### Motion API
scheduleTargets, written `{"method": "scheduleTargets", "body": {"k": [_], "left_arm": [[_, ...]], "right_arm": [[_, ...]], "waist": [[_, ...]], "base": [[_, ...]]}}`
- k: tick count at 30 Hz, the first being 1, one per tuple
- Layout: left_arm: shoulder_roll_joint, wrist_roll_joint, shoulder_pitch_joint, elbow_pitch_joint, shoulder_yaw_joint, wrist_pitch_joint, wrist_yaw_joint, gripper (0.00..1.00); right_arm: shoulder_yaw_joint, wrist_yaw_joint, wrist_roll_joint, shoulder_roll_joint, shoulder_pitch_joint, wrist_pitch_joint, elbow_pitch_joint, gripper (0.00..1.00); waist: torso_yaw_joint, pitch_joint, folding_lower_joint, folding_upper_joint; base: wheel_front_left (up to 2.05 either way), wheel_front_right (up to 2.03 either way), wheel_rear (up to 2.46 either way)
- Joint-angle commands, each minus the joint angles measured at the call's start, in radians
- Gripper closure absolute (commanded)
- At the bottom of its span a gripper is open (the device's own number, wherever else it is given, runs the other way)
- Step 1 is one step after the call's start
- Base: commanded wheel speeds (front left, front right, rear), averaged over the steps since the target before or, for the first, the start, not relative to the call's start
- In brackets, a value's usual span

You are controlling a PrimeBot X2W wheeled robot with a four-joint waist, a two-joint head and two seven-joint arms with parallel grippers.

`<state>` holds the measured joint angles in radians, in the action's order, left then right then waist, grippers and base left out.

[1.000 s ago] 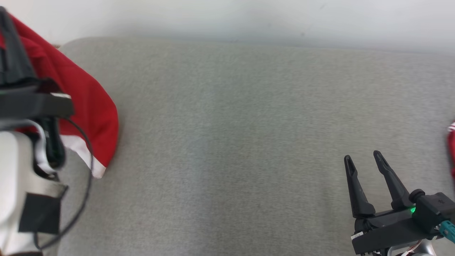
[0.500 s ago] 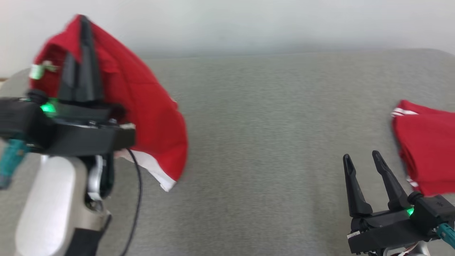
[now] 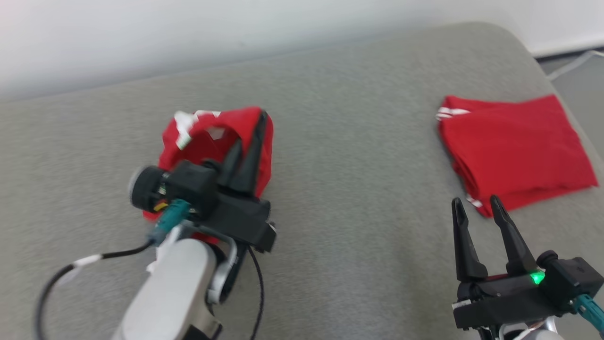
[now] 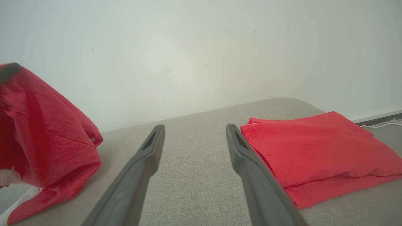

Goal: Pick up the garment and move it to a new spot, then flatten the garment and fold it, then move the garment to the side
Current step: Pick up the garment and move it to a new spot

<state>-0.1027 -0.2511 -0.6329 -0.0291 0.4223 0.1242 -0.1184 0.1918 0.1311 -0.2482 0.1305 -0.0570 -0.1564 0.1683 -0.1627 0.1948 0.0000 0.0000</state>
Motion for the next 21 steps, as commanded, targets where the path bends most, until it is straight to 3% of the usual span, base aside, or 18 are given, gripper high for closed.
{"method": "scheduleTargets", "body": {"k": [1, 8, 13, 14, 16, 17, 21], "left_arm": [[0.013, -0.010, -0.003, -0.062, 0.026, 0.012, 0.009, 1.00], [0.043, -0.053, -0.054, -0.235, 0.111, 0.034, 0.031, 1.00], [0.051, -0.150, -0.101, -0.386, 0.246, 0.046, 0.057, 1.00], [0.050, -0.194, -0.116, -0.412, 0.311, 0.047, 0.058, 1.00], [0.051, -0.237, -0.124, -0.427, 0.377, 0.044, 0.059, 0.53], [0.051, -0.253, -0.131, -0.427, 0.411, 0.047, 0.061, 0.00], [0.051, -0.311, -0.150, -0.403, 0.515, 0.070, 0.046, 0.00]], "right_arm": [[0.009, -0.001, -0.013, -0.007, -0.020, -0.013, -0.010, 0.00], [0.010, -0.001, -0.024, -0.011, -0.041, -0.031, -0.034, 0.00], [0.013, -0.001, -0.037, -0.015, -0.056, -0.050, -0.055, 0.00], [0.012, -0.001, -0.041, -0.017, -0.061, -0.056, -0.062, 0.00], [0.009, -0.001, -0.042, -0.018, -0.068, -0.059, -0.069, 0.00], [0.006, -0.001, -0.043, -0.019, -0.070, -0.061, -0.072, 0.00], [-0.001, -0.001, -0.041, -0.015, -0.076, -0.064, -0.079, 0.00]], "waist": [[-0.102, 0.066, 0.0000, 0.0000], [-0.160, 0.111, 0.0000, 0.0000], [-0.190, 0.146, 0.0000, 0.0000], [-0.191, 0.155, 0.0000, 0.0000], [-0.187, 0.159, 0.0000, 0.0000], [-0.184, 0.160, 0.0000, 0.0000], [-0.159, 0.153, 0.0000, 0.0000]], "base": [[0.00, 0.00, 0.00], [0.00, 0.00, 0.00], [0.00, 0.00, 0.00], [0.00, 0.00, 0.00], [0.00, 0.00, 0.00], [0.00, 0.00, 0.00], [0.00, 0.00, 0.00]]}}
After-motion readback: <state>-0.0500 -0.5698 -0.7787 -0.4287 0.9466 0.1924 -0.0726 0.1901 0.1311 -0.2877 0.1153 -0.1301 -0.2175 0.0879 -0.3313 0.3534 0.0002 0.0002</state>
